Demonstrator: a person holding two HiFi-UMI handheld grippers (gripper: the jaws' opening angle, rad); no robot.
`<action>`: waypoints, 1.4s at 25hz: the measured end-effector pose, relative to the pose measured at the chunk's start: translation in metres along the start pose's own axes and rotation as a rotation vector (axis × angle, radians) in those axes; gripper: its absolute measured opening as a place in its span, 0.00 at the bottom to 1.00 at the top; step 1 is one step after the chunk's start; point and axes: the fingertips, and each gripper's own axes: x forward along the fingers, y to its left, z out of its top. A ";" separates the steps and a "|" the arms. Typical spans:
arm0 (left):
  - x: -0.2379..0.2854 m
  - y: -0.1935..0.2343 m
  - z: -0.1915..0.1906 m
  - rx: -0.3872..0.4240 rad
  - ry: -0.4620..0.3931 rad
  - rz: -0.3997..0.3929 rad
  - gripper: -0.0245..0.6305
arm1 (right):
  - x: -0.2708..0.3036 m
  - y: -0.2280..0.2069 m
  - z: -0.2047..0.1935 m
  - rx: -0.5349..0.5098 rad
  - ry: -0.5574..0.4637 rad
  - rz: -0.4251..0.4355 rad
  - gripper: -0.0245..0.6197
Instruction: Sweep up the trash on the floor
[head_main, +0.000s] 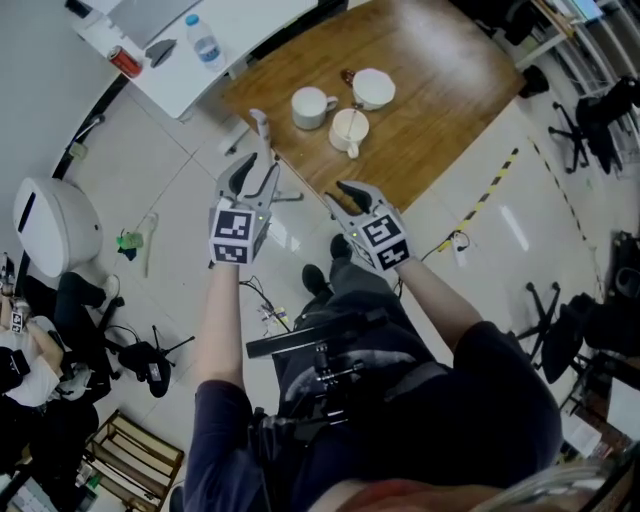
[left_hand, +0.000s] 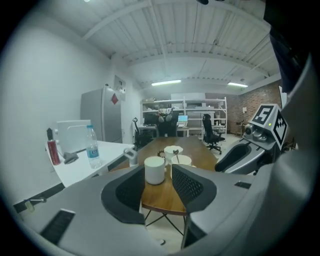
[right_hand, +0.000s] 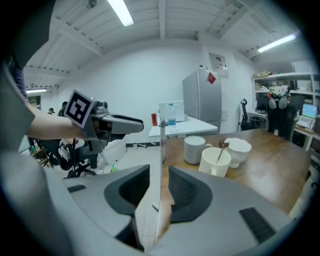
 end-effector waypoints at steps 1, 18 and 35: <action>-0.007 -0.007 0.013 0.010 -0.025 -0.008 0.30 | -0.007 0.001 0.011 -0.007 -0.023 -0.006 0.25; -0.052 -0.116 0.172 0.051 -0.316 -0.221 0.29 | -0.146 0.007 0.144 -0.111 -0.274 -0.033 0.25; -0.034 -0.202 0.199 0.093 -0.292 -0.231 0.12 | -0.218 -0.046 0.116 -0.040 -0.345 -0.083 0.22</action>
